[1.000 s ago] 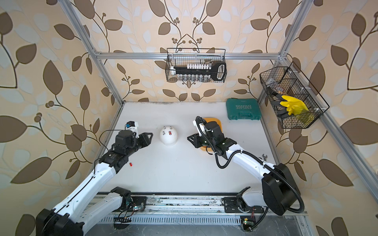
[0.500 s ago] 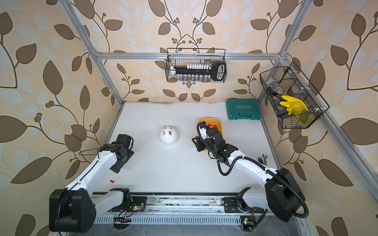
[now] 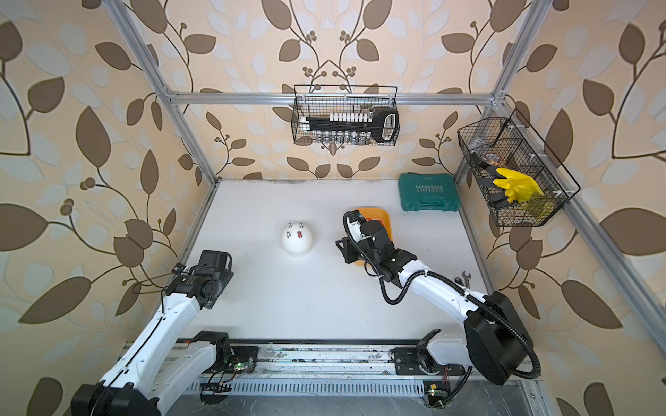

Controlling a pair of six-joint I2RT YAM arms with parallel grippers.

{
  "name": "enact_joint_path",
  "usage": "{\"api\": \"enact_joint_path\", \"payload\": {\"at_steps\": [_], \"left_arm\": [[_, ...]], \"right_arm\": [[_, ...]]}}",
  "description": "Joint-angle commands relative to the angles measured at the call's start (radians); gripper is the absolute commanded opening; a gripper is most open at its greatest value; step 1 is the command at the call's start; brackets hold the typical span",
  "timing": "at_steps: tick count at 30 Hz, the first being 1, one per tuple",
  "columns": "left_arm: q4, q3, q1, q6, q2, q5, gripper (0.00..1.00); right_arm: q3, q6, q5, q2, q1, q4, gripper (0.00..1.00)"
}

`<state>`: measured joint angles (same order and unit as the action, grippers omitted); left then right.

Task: Cover the protruding screws with screw protection sleeves
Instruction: Pick up the screw protection sleeve from the storage box.

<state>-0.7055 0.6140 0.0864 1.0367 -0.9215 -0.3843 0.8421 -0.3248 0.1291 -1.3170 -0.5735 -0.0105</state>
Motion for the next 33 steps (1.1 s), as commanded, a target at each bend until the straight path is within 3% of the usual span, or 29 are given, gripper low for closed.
{"api": "enact_joint_path", "payload": {"at_steps": [1,4,6,9,13,18,24,28,33], "left_arm": [[0.254,0.154,0.150,-0.242,-0.111,0.082,0.75],[0.329,0.306,0.363,-0.411,-0.231,0.044,0.74],[0.392,0.376,0.441,-0.526,-0.309,0.104,0.74],[0.517,0.407,0.490,-0.647,-0.385,0.283,0.72],[0.634,0.427,0.531,-0.749,-0.432,0.452,0.69],[0.653,0.476,0.550,-0.799,-0.489,0.575,0.68],[0.650,0.487,0.561,-0.827,-0.513,0.588,0.67],[0.653,0.488,0.560,-0.839,-0.544,0.599,0.68],[0.652,0.476,0.560,-0.834,-0.550,0.606,0.68]], "right_arm": [[0.098,-0.053,-0.048,0.009,0.061,0.093,0.29],[0.232,-0.091,-0.030,-0.042,0.139,0.269,0.29],[0.335,-0.087,0.003,-0.113,0.177,0.402,0.26],[0.475,-0.041,-0.026,-0.223,0.187,0.572,0.21],[0.615,-0.021,-0.100,-0.364,0.213,0.686,0.16],[0.757,0.019,-0.108,-0.560,0.300,0.752,0.14],[0.876,0.115,-0.111,-0.747,0.336,0.707,0.13],[0.947,0.221,0.010,-0.840,0.352,0.680,0.13],[1.049,0.297,0.054,-0.938,0.357,0.718,0.14]]}}
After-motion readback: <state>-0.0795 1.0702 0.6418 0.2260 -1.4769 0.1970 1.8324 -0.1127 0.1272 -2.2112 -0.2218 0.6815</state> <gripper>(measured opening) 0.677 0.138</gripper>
